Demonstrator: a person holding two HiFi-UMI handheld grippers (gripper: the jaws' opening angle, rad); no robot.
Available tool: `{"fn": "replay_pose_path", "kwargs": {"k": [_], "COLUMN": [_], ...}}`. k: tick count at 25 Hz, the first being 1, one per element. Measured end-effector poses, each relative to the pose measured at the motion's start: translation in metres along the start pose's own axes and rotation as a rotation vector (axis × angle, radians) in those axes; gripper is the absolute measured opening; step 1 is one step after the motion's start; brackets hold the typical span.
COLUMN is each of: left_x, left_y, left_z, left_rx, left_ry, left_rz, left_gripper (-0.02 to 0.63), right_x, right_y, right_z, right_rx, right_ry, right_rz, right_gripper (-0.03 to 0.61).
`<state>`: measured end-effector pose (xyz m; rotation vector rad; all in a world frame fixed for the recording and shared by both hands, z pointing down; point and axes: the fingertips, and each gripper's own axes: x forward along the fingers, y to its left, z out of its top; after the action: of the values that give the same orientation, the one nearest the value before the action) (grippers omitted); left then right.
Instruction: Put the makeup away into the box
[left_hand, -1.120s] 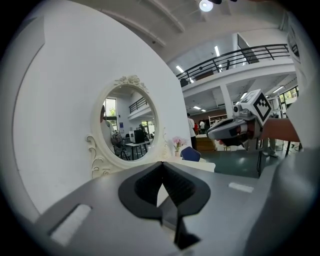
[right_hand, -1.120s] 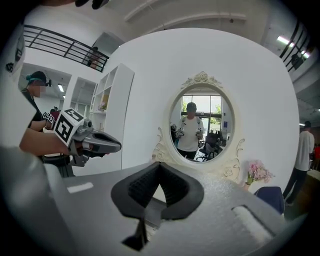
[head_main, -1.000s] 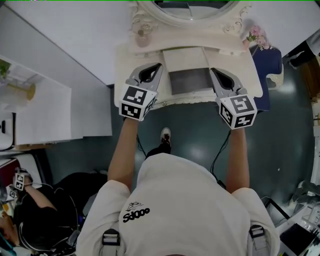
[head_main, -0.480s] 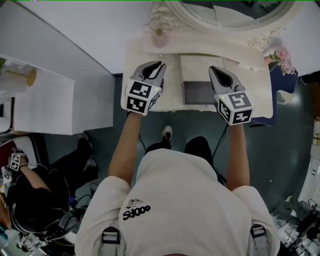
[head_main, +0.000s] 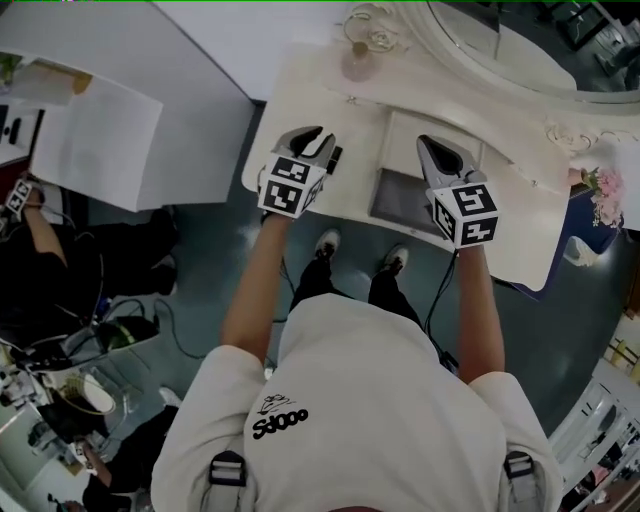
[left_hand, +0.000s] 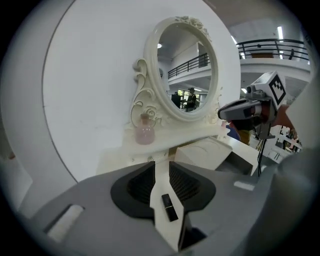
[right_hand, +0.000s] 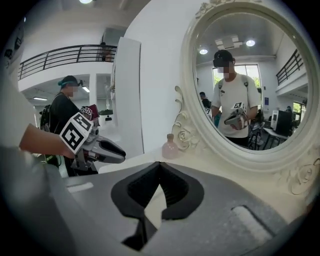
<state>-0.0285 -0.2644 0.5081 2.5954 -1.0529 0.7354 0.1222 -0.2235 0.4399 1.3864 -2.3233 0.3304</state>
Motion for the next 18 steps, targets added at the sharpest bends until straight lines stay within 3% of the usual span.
{"fn": "replay_pose_path", "kwargs": {"k": [6, 11, 18], "left_x": [0.021, 0.044, 0.073], "left_y": [-0.006, -0.012, -0.011], "left_z": [-0.048, -0.084, -0.114], "left_rx": [-0.094, -0.141, -0.161], "left_ry": [0.102, 0.185, 0.256], "left_rz": [0.053, 0.067, 0.093], "left_gripper": [0.129, 0.167, 0.172], "right_x": [0.018, 0.020, 0.021], "right_y": [-0.004, -0.009, -0.018], "right_z": [-0.024, -0.037, -0.058], "right_rx": [-0.010, -0.001, 0.024], "right_ry": [0.046, 0.071, 0.112], "right_rz": [0.091, 0.114, 0.111], "right_gripper": [0.002, 0.002, 0.002]}}
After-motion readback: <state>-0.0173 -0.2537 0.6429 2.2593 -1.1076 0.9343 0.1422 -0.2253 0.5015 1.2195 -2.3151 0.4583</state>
